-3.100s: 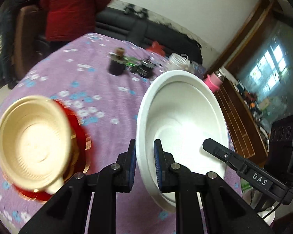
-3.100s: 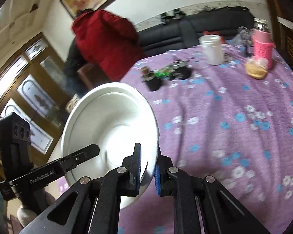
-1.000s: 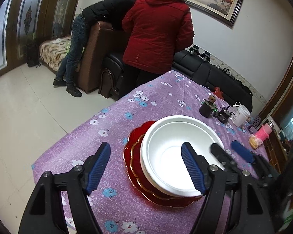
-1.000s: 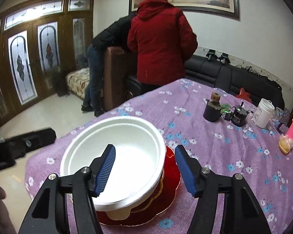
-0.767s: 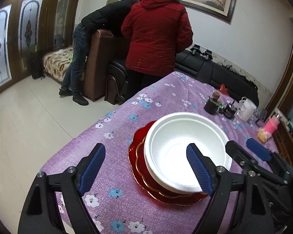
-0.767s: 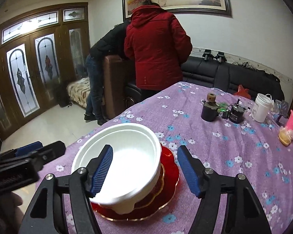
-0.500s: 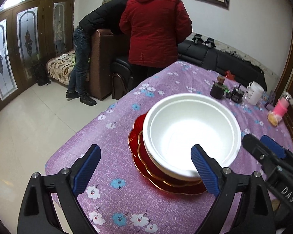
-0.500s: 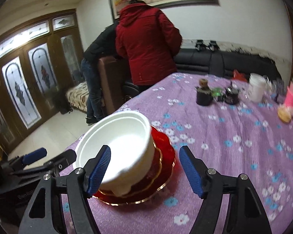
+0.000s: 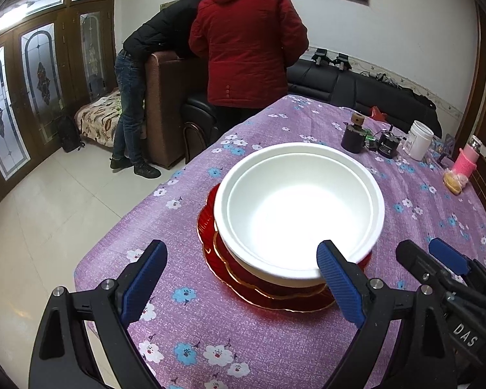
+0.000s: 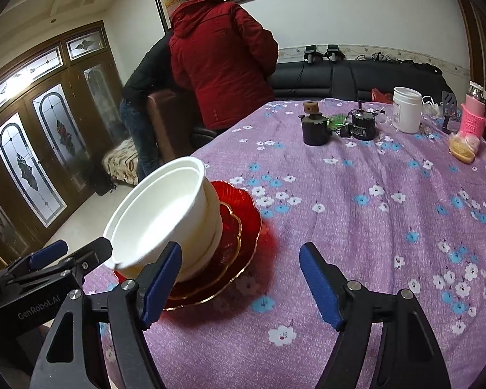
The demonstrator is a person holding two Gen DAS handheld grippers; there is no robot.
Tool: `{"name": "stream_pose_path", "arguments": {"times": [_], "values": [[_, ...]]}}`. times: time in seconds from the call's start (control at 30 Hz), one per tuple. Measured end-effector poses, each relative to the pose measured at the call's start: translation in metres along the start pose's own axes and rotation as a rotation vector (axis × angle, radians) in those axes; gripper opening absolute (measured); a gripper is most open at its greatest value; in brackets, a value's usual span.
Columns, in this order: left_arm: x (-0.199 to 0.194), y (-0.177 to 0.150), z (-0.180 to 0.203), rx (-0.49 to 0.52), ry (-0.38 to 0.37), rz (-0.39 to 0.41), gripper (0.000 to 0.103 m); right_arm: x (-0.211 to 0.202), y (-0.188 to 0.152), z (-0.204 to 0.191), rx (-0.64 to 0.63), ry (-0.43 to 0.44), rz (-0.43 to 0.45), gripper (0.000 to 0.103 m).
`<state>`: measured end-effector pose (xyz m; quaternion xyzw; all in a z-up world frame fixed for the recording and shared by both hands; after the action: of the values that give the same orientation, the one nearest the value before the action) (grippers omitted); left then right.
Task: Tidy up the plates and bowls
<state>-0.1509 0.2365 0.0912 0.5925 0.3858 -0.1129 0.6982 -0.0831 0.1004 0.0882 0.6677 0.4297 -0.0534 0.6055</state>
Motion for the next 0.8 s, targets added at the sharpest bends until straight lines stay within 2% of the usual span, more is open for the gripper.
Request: {"name": "stream_pose_path", "arguments": {"times": [0.4,0.67,0.8], "values": [[0.001,-0.004,0.014,0.035,-0.007,-0.011,0.093,0.0,-0.005,0.01,0.026,0.001,-0.01,0.08],[0.006,-0.005,0.006,-0.011,-0.018,-0.02,0.093,-0.012,0.035,0.011,0.049,0.012,0.055,0.082],[0.008,-0.006,0.0,-0.021,-0.023,-0.029,0.093,0.005,0.047,0.007,0.065,0.075,0.024,0.082]]}}
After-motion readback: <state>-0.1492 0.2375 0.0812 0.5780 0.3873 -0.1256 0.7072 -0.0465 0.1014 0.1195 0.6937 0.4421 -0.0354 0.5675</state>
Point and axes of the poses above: each gripper's, at about its wrist camera, not at the fingertips, and x roughly the way its jaws point, z to its right, y to its top, the point moved 3 cm from there along x, roughly the way its jaws point, and after that the axes turned 3 degrees about y, right-handed, at the moved point
